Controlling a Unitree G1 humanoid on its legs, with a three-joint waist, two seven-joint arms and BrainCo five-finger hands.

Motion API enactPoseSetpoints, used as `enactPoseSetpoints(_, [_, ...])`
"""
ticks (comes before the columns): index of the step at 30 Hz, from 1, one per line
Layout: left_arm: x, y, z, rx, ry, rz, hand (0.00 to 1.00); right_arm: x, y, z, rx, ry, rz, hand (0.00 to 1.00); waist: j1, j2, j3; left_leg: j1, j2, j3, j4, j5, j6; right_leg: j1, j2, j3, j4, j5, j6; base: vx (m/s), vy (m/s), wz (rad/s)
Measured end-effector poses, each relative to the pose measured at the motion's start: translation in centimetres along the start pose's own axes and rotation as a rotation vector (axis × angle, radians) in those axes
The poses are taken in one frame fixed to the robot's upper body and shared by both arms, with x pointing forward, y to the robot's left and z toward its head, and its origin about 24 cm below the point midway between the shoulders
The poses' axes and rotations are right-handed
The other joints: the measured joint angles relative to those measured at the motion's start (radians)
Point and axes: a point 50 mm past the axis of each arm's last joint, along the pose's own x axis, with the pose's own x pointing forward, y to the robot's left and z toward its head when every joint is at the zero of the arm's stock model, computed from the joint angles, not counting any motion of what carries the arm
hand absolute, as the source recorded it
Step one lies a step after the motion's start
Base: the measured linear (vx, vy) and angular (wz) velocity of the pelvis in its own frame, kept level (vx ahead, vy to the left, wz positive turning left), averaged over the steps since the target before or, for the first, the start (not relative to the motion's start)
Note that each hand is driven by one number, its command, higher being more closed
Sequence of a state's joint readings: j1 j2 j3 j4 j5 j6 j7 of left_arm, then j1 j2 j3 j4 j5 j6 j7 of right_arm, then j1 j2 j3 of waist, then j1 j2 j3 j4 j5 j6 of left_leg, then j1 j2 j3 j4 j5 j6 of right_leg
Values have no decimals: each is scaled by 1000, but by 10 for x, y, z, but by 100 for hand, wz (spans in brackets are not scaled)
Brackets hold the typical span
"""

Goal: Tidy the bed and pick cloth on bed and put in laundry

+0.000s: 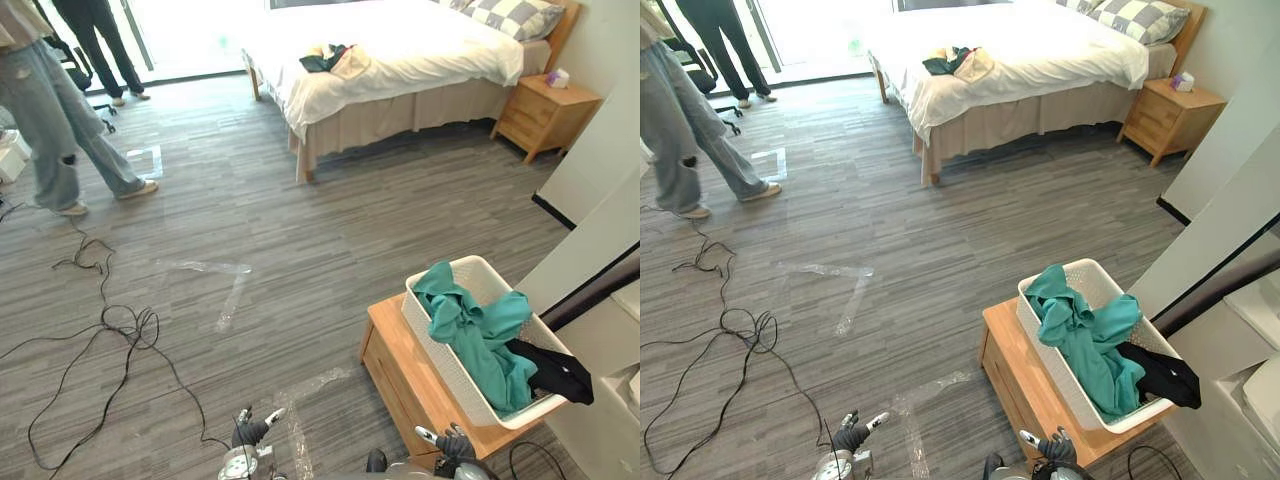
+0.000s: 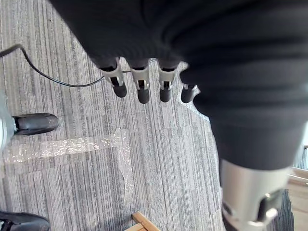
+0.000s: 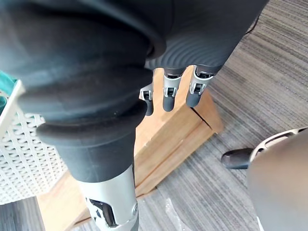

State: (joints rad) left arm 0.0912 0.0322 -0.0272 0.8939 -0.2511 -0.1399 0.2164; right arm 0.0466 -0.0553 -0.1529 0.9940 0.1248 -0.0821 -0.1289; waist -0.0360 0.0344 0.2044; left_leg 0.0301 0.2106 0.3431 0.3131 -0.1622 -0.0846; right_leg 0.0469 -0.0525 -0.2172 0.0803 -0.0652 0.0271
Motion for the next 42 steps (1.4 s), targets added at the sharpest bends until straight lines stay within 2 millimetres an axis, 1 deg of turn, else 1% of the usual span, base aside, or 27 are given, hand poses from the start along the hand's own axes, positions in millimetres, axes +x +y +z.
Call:
enactPoseSetpoints(2, [0, -2, 10, -32, -42, -7, 0, 3, -1, 9, -40, -29, 10, 0, -2, 6, 32, -94, -1, -70, 168, 15, -23, -1, -22, -5, 3, -4, 0, -18, 83, 18])
enactPoseSetpoints(3, [1, -3, 18, -52, -74, -11, 0, 4, 1, 16, -43, -46, 14, 0, 2, 5, 58, -172, -7, -103, 273, 37, -60, 7, -39, -5, -6, -4, 0, 48, 103, 25])
enactPoseSetpoints(4, [1, -5, 22, -58, -89, -18, 0, 5, 0, 18, -44, -51, 11, 0, 7, 8, 71, -220, -22, -109, 301, 18, -55, 4, -57, -7, -19, -4, 0, 71, 162, 25])
enactPoseSetpoints(8, [0, -2, 24, -74, -108, -24, 0, 5, 1, 22, -47, -65, 15, 0, 35, 30, 75, -242, -85, -88, -8, 10, -23, 1, -93, 15, -65, -3, 43, 120, 254, -2])
enactPoseSetpoints(9, [0, 2, 24, -86, -109, -12, 0, 6, 2, 26, -61, -79, 21, 0, 52, 35, 82, -208, -103, -62, -68, 80, 42, 0, -108, 33, -72, -9, 68, 218, 274, -25])
enactPoseSetpoints(11, [-1, 0, 27, -104, -119, -12, 0, 6, 11, 31, -86, -103, 53, 0, 65, 26, 92, -210, -103, -20, -51, 70, 60, -10, -94, 26, 8, -21, 71, 265, 232, -22])
enactPoseSetpoints(13, [0, 6, 32, -114, -145, -1, 0, 5, 20, 32, -78, -113, 74, 0, 92, -8, 105, -279, -91, 23, 160, 37, 57, 48, -115, 25, 7, -21, 45, 236, 148, -18])
enactPoseSetpoints(14, [-1, 9, 32, -127, -152, 9, 0, 4, 24, 31, -72, -116, 83, 0, 91, -39, 94, -302, -137, -17, 121, 12, 73, 73, -157, 46, -25, -52, 77, 150, 147, -31])
enactPoseSetpoints(15, [-3, 11, 29, -135, -150, 16, 0, 4, 22, 31, -76, -120, 79, 0, 93, -25, 76, -297, -144, -36, 44, 30, 110, 71, -159, 59, -24, -93, 96, 66, 109, -31])
enactPoseSetpoints(16, [-2, 12, 29, -127, -146, 17, 0, 4, 22, 33, -75, -125, 78, 0, 88, -44, 79, -295, -168, -26, 58, 9, 115, 66, -186, 70, 3, -124, 121, 175, 196, -22])
enactPoseSetpoints(19, [-3, 8, 27, -101, -135, -5, 0, 2, 20, 26, -68, -110, 74, 0, 48, -57, 78, -191, -235, -4, -26, -26, 142, -126, -264, 151, 473, -144, 96, 225, 225, -8])
enactPoseSetpoints(20, [-2, 11, 28, -70, -140, -7, 0, 0, 18, 23, -66, -113, 72, 0, 40, -85, 81, -89, -270, -14, -83, -41, 157, -221, -281, 202, 757, -75, 27, 304, 251, 9])
enactPoseSetpoints(22, [-2, 12, 28, -37, -142, -18, 0, -3, 20, 18, -45, -108, 76, 0, 20, -95, 76, 7, -286, -60, -131, -54, 159, -285, -251, 198, 964, -90, 27, 416, 212, 52])
enactPoseSetpoints(24, [0, 13, 34, -6, -160, -35, 0, -3, 21, 22, -35, -130, 82, 0, -4, -103, 74, 80, -280, -109, -165, -63, 159, -355, -207, 126, 991, -156, 39, 491, 117, 76])
enactPoseSetpoints(26, [2, 9, 39, 0, -169, -50, 0, -3, 21, 29, -14, -160, 86, 0, -9, -89, 83, 133, -264, -139, -177, -75, 150, -416, -174, 43, 894, -210, 32, 493, 29, 54])
enactPoseSetpoints(28, [3, 5, 44, 4, -179, -62, 0, -2, 20, 39, 1, -196, 94, 0, -20, -54, 104, 180, -217, -153, -182, -88, 130, -453, -104, -19, 682, -205, 11, 519, -10, 46])
enactPoseSetpoints(29, [4, 4, 46, 11, -183, -63, 0, -2, 20, 42, 11, -210, 96, 0, -33, -39, 111, 200, -190, -154, -186, -93, 113, -464, -70, -34, 532, -167, 2, 565, -47, 52])
enactPoseSetpoints(30, [4, 6, 47, 21, -184, -64, 0, -2, 22, 46, 19, -221, 100, 0, -48, -33, 114, 236, -163, -151, -209, -99, 85, -474, -41, -43, 326, -76, -12, 888, -109, 75])
enactPoseSetpoints(31, [5, 11, 44, 47, -173, -63, 0, -2, 24, 46, 27, -217, 106, 0, -61, -51, 104, 303, -154, -152, -240, -124, 22, -480, -35, -51, 88, 52, -26, 1117, -175, 51])
enactPoseSetpoints(32, [5, 17, 35, 67, -139, -47, 0, -2, 24, 44, 34, -206, 106, 0, -58, -64, 92, 362, -148, -152, -241, -145, -15, -495, -25, -46, 104, 232, -116, 1037, -175, 17])
enactPoseSetpoints(33, [5, 17, 31, 64, -120, -44, 0, -1, 22, 45, 36, -209, 104, 0, -57, -45, 89, 375, -131, -145, -235, -135, -34, -505, -15, -47, 140, 274, -142, 915, -178, -44])
enactPoseSetpoints(34, [5, 14, 24, 59, -94, -45, 0, 0, 19, 50, 50, -223, 99, 0, -58, -5, 88, 371, -88, -131, -181, -91, -108, -517, 25, -53, 209, 250, -159, 764, -203, -72])
enactPoseSetpoints(35, [4, 10, 22, 44, -87, -49, 0, 0, 16, 51, 67, -223, 88, 0, -58, 15, 87, 325, -57, -129, -43, -17, -136, -508, 64, -43, 244, 201, -170, 745, -220, -88])
enactPoseSetpoints(37, [4, 8, 20, 2, -79, -38, 0, 0, 15, 50, 73, -216, 88, 0, -61, 28, 95, 232, -30, -164, 230, 183, -90, -434, 109, -9, 232, 144, -175, 733, -168, -76])
enactPoseSetpoints(38, [2, 3, 20, -24, -85, -46, 0, 1, 15, 49, 65, -210, 89, 0, -59, 46, 105, 121, 4, -211, 514, 218, -76, -331, 156, 20, 172, 131, -180, 698, -95, -90])
enactPoseSetpoints(40, [0, 1, 26, -64, -115, -62, 0, -2, 20, 46, 67, -207, 104, 0, -28, 34, 117, -53, 30, -223, 850, 120, -55, -156, 208, 102, 79, 108, -206, 546, -51, -105])
enactPoseSetpoints(42, [-4, 1, 28, -90, -145, -66, 0, -4, 25, 45, 65, -213, 124, 0, 5, 19, 120, -213, 12, -219, 878, 63, -33, -44, 220, 196, 8, 58, -233, 585, 11, -113])
